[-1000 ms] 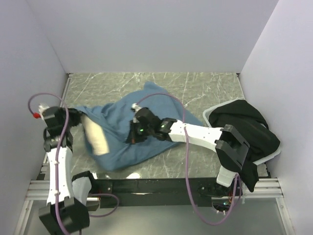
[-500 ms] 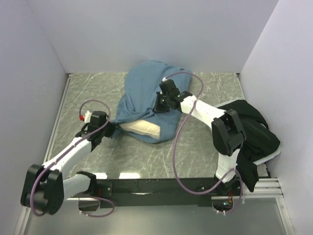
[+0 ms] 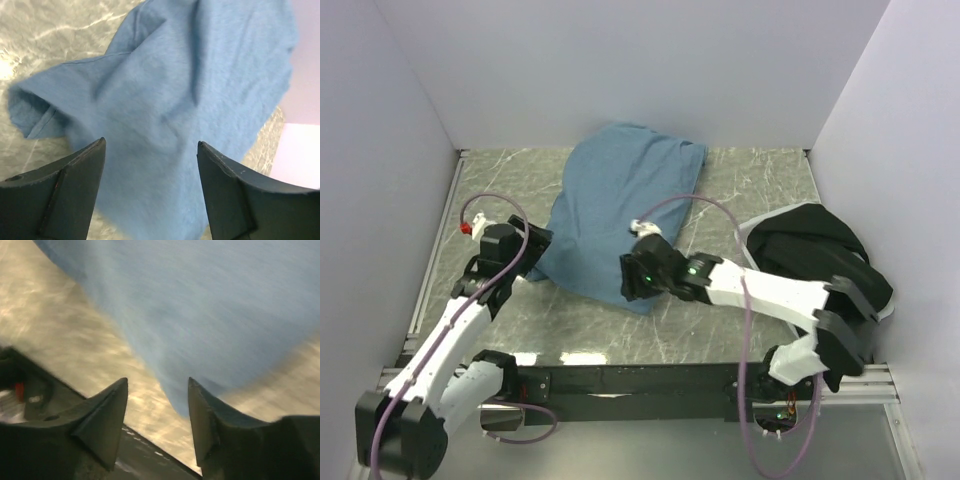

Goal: Put the pillow into the pillowcase

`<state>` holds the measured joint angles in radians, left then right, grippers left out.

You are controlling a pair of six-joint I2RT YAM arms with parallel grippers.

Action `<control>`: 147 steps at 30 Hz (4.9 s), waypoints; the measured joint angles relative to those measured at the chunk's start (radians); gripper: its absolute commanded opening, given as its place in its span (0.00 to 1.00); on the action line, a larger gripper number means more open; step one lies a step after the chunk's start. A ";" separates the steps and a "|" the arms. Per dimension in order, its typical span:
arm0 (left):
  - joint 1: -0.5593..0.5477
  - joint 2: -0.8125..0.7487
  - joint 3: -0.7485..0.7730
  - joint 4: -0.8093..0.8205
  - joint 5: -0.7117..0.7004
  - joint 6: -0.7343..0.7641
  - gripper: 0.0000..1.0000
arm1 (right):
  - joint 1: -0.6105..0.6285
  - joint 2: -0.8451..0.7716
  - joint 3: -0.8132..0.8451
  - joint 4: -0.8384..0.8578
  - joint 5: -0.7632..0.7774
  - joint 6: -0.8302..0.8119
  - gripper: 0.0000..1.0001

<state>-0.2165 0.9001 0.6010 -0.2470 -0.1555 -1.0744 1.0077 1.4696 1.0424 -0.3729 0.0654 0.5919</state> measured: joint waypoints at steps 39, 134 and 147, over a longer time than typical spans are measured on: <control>0.097 0.168 -0.088 0.115 -0.060 -0.043 0.55 | -0.315 -0.322 -0.318 0.169 0.040 0.143 0.00; -0.470 -0.123 -0.204 -0.251 -0.395 -0.349 0.01 | -0.431 -0.691 -0.645 -0.060 0.004 0.173 0.72; -0.403 -0.167 -0.200 -0.293 -0.410 -0.356 0.01 | -0.482 -0.741 -0.739 -0.005 0.036 0.322 0.51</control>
<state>-0.6193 0.7326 0.4011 -0.5404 -0.5655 -1.4300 0.5255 0.7284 0.3035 -0.3779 0.1013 0.9134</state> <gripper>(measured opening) 0.023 0.521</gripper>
